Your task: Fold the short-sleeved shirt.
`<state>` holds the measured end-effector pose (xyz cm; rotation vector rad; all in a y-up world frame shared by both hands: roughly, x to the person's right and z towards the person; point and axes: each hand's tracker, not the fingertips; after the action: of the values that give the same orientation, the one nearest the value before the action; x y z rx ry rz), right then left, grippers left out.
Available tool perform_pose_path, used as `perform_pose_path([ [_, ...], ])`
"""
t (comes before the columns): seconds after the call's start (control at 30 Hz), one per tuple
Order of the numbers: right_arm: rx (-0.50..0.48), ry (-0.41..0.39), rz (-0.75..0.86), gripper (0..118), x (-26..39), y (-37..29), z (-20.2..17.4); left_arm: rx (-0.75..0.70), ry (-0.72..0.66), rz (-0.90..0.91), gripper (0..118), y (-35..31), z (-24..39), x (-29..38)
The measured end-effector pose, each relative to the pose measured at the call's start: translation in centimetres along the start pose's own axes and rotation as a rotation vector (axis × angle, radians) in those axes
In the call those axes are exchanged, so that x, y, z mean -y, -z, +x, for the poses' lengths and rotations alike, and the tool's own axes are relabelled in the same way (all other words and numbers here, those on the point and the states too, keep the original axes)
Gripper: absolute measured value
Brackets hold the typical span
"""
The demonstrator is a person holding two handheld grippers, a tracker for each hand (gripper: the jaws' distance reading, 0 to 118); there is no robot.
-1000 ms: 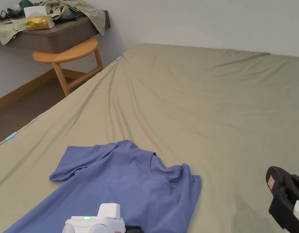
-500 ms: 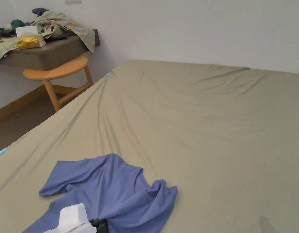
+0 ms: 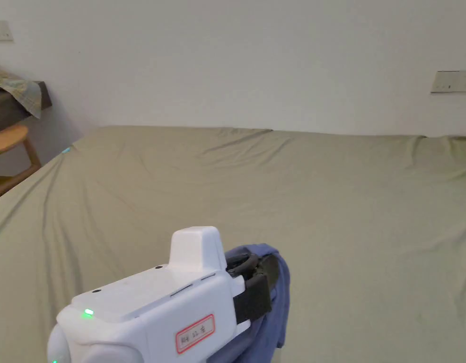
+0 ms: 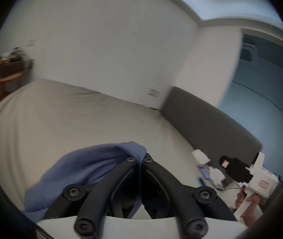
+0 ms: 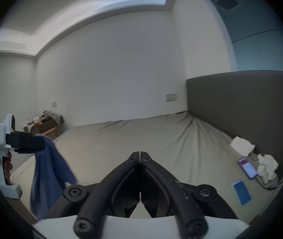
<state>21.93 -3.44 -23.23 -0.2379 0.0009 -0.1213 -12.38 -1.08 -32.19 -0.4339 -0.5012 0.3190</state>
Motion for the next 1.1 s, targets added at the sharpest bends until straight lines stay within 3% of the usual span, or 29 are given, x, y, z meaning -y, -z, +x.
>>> perform_pose_path([
  [0.17,0.143,-0.029,0.039,0,-1.4,-4.1,6.1,0.139,0.033,-0.136,0,7.9,8.9,4.0],
  [0.3,0.223,-0.01,0.05,0,-1.7,-6.4,9.9,0.09,0.111,-0.346,0,14.0,12.7,10.5],
  [0.4,0.275,0.001,0.047,0,-1.3,-7.3,11.7,0.083,0.025,-0.496,0,17.2,13.9,15.1],
  [0.43,0.285,0.008,0.042,0,-1.1,-7.5,12.2,0.047,0.062,-0.528,0,17.9,14.3,16.9],
  [0.5,0.289,0.027,0.034,0,-0.7,-7.7,13.1,-0.015,0.142,-0.583,0,19.1,14.9,19.6],
  [0.7,0.288,0.051,0.021,0,0.0,-7.9,13.4,-0.152,0.142,-0.736,0,21.0,13.6,24.2],
  [0.87,0.266,0.066,0.022,0,0.2,-7.6,13.3,-0.14,0.126,-0.774,2,21.4,12.1,25.6],
  [0.9,0.258,0.074,0.023,0,0.0,-7.6,13.1,-0.121,0.106,-0.756,12,21.3,11.7,25.4],
  [1.0,0.236,0.079,0.031,0,-0.5,-7.7,12.2,-0.028,-0.036,-0.807,106,20.3,10.1,23.9],
  [1.03,0.226,0.074,0.037,0,-0.7,-7.9,12.0,0.004,-0.075,-0.814,118,19.1,9.8,22.6],
  [1.1,0.219,0.062,0.054,0,-1.1,-8.0,11.5,0.005,-0.063,-0.619,104,15.0,9.7,18.4],
])
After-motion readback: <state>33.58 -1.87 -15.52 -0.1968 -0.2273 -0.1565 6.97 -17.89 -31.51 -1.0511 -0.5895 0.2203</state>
